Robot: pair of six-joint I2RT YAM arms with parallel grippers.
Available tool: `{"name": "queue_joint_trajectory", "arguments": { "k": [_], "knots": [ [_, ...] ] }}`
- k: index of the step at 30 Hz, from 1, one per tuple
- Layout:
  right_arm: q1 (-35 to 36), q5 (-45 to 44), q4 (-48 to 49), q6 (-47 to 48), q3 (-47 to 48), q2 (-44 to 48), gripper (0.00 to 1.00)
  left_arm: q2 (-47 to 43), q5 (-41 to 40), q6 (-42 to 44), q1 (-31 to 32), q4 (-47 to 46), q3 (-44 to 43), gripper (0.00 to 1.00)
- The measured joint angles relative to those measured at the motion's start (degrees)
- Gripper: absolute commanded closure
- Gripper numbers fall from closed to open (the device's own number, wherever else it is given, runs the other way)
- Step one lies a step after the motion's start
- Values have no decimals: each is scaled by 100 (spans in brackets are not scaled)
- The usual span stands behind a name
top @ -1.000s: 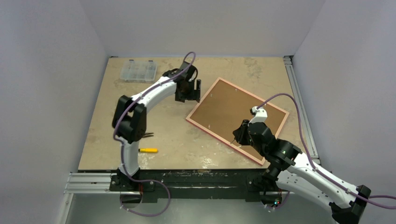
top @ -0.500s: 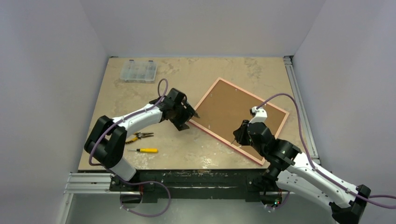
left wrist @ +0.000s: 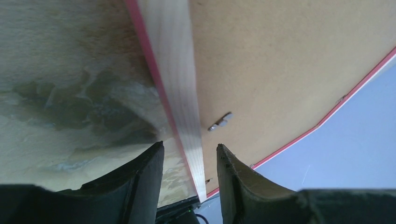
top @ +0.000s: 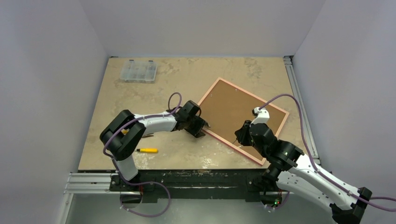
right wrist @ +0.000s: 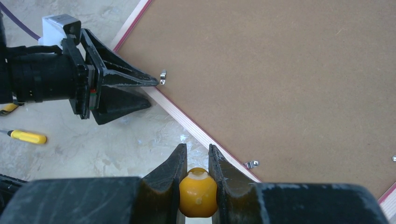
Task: Take the photo out of the frame
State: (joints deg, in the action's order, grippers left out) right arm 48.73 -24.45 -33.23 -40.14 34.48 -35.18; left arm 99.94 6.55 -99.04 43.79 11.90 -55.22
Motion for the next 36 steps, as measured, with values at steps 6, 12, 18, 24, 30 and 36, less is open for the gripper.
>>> {"name": "queue_joint_trajectory", "arguments": {
  "k": [6, 12, 18, 24, 30, 36],
  "knots": [
    [0, -4, -2, -2, -9, 22, 100, 59, -168, -225, 15, -48, 81, 67],
    [0, -4, 4, -4, -22, -39, 100, 146, -219, -249, 15, -181, 125, 73],
    [0, -2, 28, -4, -39, -90, 100, 210, -173, -208, 7, -286, 125, 87],
    [0, 0, 28, -15, -105, -96, 100, 334, -66, 621, -188, 13, -192, 100],
    [0, 2, 98, -11, -129, -249, 100, 1084, -22, 2900, -988, 824, -1600, 100],
    [0, 74, 358, 13, -138, -654, 100, 1757, 234, 5053, -1637, 1294, -2782, 100]
  ]
}}
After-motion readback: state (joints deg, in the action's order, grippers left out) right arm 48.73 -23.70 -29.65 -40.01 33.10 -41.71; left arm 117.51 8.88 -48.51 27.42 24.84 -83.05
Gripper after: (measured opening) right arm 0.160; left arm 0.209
